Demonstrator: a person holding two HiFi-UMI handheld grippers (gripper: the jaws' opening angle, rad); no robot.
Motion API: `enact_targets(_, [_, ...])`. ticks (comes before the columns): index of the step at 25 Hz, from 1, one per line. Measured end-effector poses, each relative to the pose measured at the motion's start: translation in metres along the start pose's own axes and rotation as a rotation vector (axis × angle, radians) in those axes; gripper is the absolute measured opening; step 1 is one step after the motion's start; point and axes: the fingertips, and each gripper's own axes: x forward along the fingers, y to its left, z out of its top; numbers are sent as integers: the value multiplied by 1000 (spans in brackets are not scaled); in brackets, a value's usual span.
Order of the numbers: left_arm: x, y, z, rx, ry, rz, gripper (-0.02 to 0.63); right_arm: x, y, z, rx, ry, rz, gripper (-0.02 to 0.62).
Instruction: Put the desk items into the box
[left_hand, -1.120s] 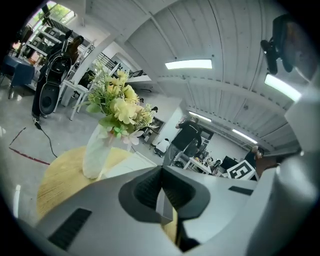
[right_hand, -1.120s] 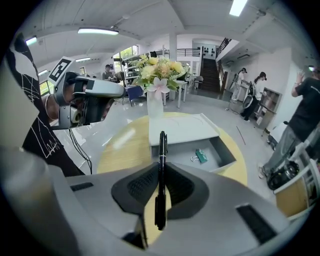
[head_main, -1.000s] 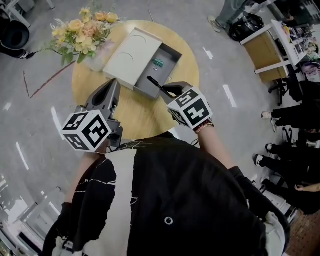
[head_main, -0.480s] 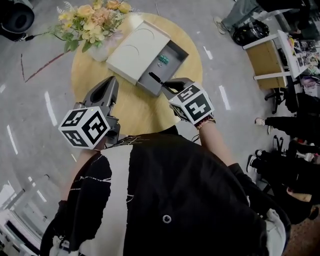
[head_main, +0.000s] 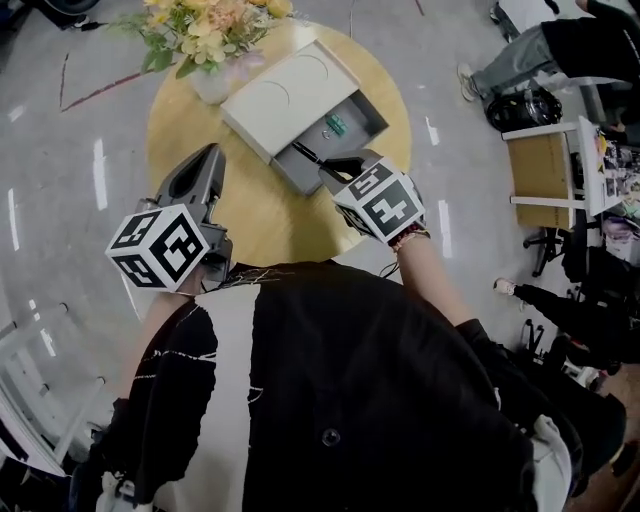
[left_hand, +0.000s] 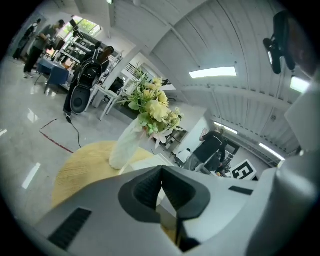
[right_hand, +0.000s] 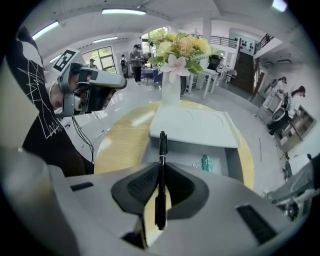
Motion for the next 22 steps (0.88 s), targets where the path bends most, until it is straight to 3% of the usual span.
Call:
enact_targets(8, [-10, -10, -18, -42, -73, 119, 9, 14, -4, -9, -143, 30, 104, 48])
enact_targets(22, [-58, -6, -50, -148, -294, 399, 9, 39, -20, -3, -452, 106, 253, 48])
